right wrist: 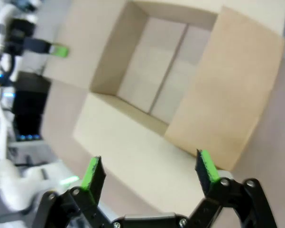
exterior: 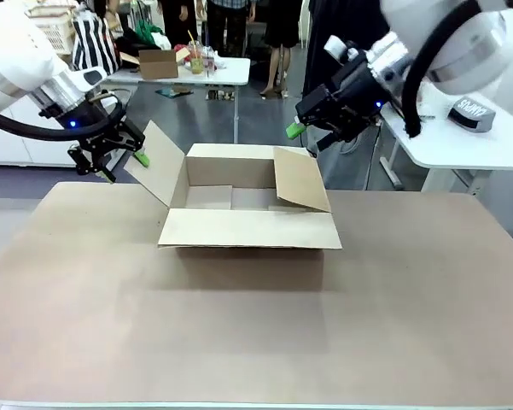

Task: Pack the gift set into the box.
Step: Place both hands on the side flaps of the Package Box and spread them outward.

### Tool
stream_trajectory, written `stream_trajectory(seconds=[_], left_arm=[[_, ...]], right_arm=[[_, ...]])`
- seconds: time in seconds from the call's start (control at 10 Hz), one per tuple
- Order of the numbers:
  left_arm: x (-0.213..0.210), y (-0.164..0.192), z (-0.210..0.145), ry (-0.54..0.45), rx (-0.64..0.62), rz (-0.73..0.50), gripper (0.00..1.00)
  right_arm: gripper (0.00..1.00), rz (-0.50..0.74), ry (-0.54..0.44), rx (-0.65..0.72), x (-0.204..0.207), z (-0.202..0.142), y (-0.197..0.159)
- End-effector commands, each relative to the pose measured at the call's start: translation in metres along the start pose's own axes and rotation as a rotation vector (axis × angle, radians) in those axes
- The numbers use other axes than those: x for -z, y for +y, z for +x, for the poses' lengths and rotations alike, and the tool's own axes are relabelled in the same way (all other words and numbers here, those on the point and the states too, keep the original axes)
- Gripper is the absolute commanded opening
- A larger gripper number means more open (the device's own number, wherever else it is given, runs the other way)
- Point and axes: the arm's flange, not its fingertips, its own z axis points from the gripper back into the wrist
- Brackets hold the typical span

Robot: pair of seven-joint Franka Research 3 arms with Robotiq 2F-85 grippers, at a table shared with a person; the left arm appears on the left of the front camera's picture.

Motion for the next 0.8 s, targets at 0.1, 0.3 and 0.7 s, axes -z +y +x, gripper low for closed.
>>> stream_trajectory(seconds=[0.1, 0.3, 0.7], left_arm=[[-0.001, -0.002, -0.001, -0.005, -0.01, 0.022, 1.0], [-0.001, -0.002, -0.001, -0.005, -0.01, 0.022, 1.0], [-0.001, -0.002, -0.001, -0.005, -0.01, 0.022, 1.0]], right_arm=[[1.0, -0.14, -0.018, -0.143, 0.025, 0.022, 0.025], [1.0, -0.174, -0.094, -0.271, 0.085, 0.012, 0.06], [1.0, -0.157, -0.086, -0.308, 0.082, 0.011, 0.072]])
